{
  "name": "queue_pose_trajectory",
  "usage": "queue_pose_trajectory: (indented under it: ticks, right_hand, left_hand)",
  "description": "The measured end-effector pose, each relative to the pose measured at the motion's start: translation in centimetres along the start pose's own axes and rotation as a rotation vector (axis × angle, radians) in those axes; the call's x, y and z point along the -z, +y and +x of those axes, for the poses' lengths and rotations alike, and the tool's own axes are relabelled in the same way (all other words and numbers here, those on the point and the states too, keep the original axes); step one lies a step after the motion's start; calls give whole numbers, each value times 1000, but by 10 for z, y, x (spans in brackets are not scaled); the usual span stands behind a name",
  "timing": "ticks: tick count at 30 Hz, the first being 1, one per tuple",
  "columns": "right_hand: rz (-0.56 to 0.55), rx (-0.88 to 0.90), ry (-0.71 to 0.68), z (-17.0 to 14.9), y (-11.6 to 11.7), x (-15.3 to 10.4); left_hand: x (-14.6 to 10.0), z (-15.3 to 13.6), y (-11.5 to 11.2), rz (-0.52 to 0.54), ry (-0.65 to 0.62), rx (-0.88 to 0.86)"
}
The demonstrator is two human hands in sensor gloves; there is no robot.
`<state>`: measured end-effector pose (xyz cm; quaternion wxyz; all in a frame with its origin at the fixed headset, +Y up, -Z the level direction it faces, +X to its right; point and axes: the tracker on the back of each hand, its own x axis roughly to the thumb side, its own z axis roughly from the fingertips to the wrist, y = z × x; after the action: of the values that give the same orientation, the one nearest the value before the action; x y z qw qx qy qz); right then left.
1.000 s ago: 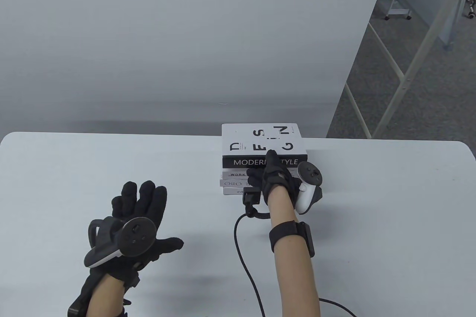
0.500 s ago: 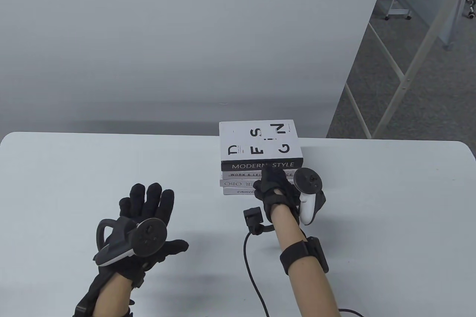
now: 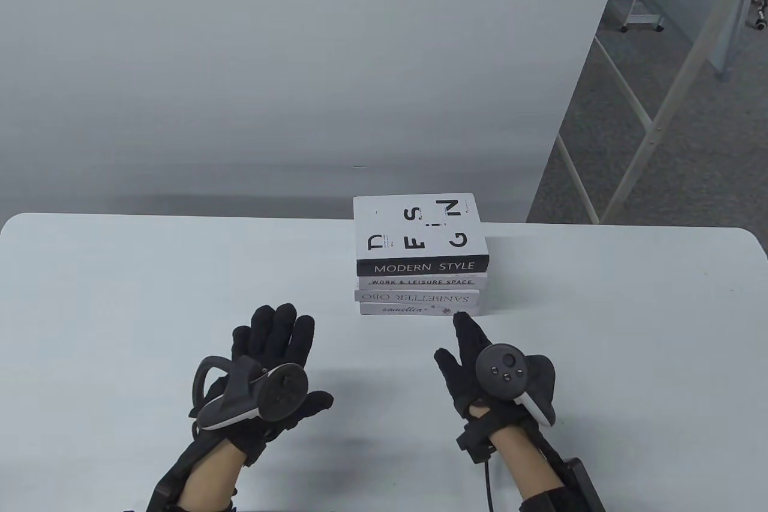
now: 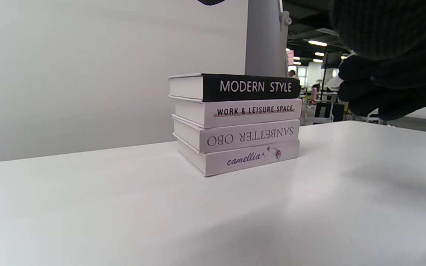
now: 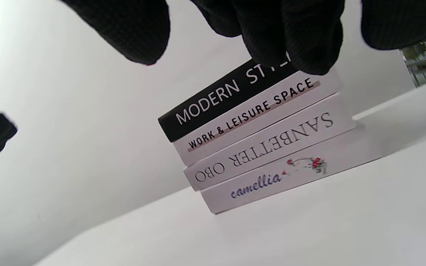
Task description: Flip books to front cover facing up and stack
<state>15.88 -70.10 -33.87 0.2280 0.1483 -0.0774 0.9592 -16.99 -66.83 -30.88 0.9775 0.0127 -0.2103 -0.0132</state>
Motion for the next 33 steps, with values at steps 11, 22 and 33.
queue_pose_trajectory:
  ticks: [11, 22, 33]
  right_hand:
    - [67, -157, -21, -28, -33, -41]
    - [134, -306, 36, -52, -59, -47]
    - [150, -229, -2, -48, -61, -47]
  left_hand:
    - [12, 7, -25, -83, -3, -48]
    - [17, 8, -36, -131, 12, -15]
    - [12, -2, -30, -100, 83, 28]
